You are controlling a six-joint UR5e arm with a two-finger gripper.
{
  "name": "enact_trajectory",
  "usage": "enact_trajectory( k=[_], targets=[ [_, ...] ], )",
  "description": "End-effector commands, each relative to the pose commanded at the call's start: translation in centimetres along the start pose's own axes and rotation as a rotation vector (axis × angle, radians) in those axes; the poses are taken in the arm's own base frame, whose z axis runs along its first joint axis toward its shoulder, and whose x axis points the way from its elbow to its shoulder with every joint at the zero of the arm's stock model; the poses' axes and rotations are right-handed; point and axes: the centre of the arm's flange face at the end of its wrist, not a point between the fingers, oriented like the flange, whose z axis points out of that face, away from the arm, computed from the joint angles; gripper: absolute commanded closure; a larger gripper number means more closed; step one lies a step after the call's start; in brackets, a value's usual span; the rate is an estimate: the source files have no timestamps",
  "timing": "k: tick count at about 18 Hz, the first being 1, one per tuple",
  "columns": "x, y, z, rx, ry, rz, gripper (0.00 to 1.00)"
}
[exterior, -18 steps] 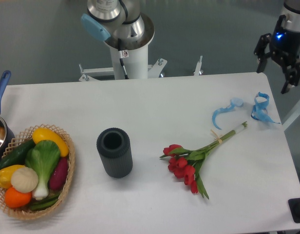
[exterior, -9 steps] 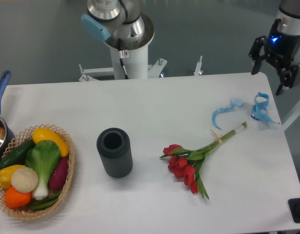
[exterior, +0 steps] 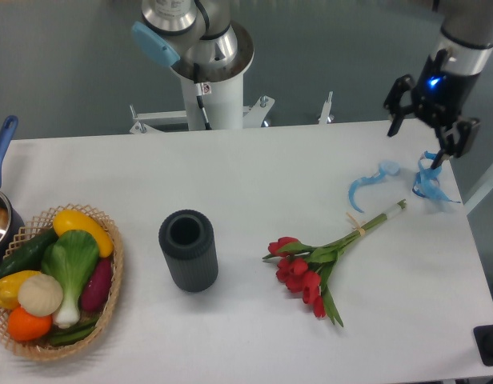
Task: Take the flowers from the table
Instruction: 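Move the open gripper down from its raised position toward the table, then move the gripper over the green stems of the red tulip bunch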
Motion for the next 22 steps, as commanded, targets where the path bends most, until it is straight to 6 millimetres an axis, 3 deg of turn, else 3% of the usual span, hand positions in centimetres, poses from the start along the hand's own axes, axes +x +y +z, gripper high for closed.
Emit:
enact_trajectory(
  k=[4,7,9,11,17,22],
  targets=[
    [0.3,-2.1,5.4,-0.009,-0.060,-0.028,0.00],
    [0.3,-3.2,8.0,-0.015,-0.046,-0.057,0.00],
    [0.0,-2.8,9.1,-0.063,-0.045,-0.063,0.00],
    [0.0,-4.0,10.5,-0.075,-0.032,-0.043,0.00],
    [-1.1,-2.9,15.5,-0.067,0.038,-0.037,0.00],
    [-0.7,-3.4,19.1,-0.065,0.059,-0.029,0.00]
  ],
)
